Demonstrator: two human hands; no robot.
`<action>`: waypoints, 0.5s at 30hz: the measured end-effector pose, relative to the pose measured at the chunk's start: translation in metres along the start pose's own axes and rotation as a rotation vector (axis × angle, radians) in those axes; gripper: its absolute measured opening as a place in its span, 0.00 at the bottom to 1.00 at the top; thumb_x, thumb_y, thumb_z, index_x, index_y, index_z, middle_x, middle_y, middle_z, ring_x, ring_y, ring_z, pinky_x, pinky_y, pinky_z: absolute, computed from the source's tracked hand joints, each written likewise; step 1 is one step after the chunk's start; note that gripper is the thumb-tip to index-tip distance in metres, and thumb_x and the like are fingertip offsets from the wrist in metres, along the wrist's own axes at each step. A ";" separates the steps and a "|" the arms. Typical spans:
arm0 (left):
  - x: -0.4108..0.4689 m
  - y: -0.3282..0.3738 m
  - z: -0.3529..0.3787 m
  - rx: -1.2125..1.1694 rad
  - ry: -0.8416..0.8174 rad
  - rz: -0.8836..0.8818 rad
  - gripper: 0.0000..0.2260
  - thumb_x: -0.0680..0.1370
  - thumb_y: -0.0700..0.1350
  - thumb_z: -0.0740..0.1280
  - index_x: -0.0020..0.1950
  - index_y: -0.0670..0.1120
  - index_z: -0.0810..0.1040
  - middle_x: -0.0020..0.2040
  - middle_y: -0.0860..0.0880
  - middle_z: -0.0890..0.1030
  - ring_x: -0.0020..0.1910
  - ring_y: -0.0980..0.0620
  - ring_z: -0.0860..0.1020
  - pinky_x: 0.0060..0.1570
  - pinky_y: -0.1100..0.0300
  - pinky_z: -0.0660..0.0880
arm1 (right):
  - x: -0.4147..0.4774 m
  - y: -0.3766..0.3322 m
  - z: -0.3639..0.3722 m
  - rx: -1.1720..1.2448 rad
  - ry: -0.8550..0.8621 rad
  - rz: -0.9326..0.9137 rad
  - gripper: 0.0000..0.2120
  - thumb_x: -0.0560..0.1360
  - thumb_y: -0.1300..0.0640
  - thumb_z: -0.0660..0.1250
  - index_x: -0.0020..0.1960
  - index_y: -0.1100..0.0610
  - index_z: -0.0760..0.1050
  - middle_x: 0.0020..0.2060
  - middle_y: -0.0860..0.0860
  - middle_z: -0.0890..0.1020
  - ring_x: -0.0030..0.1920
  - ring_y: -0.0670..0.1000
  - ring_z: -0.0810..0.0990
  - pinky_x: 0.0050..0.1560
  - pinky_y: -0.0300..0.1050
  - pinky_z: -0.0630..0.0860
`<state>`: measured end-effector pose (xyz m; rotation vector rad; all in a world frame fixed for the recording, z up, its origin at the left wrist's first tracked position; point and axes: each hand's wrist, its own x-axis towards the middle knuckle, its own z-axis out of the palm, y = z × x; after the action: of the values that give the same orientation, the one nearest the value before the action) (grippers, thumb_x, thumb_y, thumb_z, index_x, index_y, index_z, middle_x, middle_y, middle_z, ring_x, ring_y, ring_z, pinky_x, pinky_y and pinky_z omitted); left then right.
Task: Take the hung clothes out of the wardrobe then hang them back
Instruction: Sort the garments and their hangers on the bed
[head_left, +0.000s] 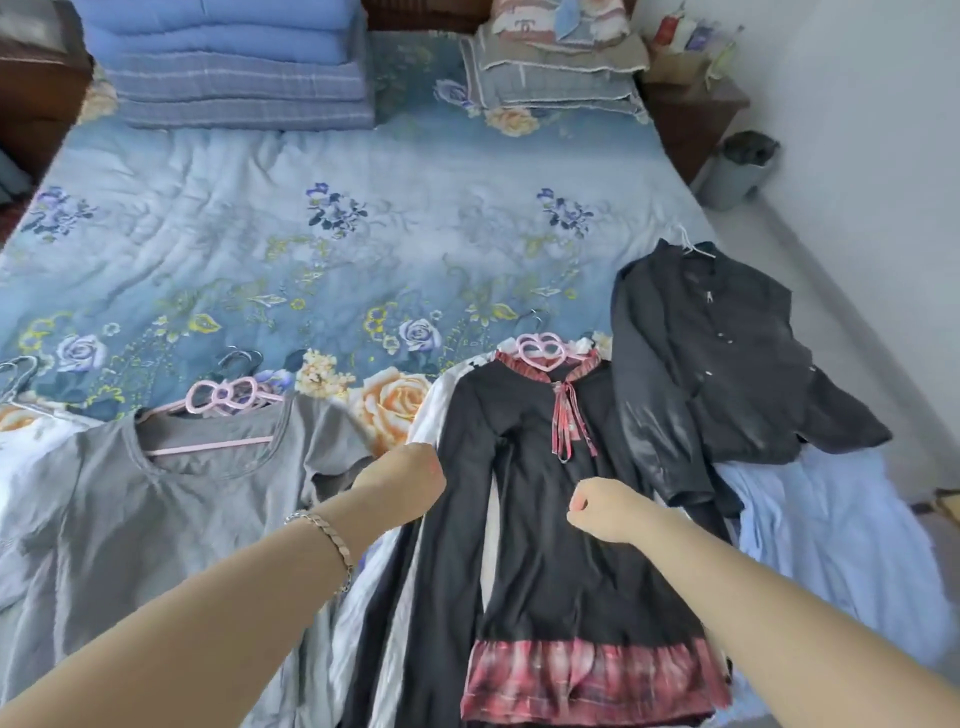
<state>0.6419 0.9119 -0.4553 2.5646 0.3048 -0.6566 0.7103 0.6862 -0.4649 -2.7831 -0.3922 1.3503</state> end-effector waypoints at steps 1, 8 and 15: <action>0.012 0.015 0.000 0.042 -0.001 -0.005 0.12 0.79 0.42 0.57 0.38 0.54 0.70 0.34 0.56 0.67 0.32 0.61 0.65 0.30 0.69 0.61 | 0.010 0.019 -0.006 0.007 0.025 0.015 0.11 0.76 0.59 0.56 0.40 0.59 0.75 0.43 0.56 0.77 0.44 0.56 0.75 0.40 0.44 0.69; 0.143 0.072 0.025 0.003 -0.017 -0.114 0.13 0.68 0.39 0.61 0.40 0.58 0.78 0.32 0.57 0.70 0.31 0.60 0.68 0.24 0.70 0.53 | 0.131 0.102 -0.061 0.018 0.265 -0.049 0.12 0.78 0.59 0.55 0.57 0.55 0.74 0.55 0.51 0.78 0.55 0.55 0.77 0.53 0.44 0.72; 0.248 0.074 0.057 -0.137 0.289 -0.242 0.13 0.79 0.40 0.56 0.60 0.47 0.74 0.57 0.50 0.77 0.54 0.53 0.74 0.43 0.70 0.66 | 0.287 0.109 -0.108 0.007 0.417 -0.085 0.14 0.79 0.58 0.57 0.62 0.60 0.72 0.61 0.55 0.73 0.59 0.57 0.75 0.55 0.48 0.73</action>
<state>0.8568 0.8431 -0.5950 2.5078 0.7398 -0.3295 0.9878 0.6572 -0.6325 -2.8980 -0.4740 0.7224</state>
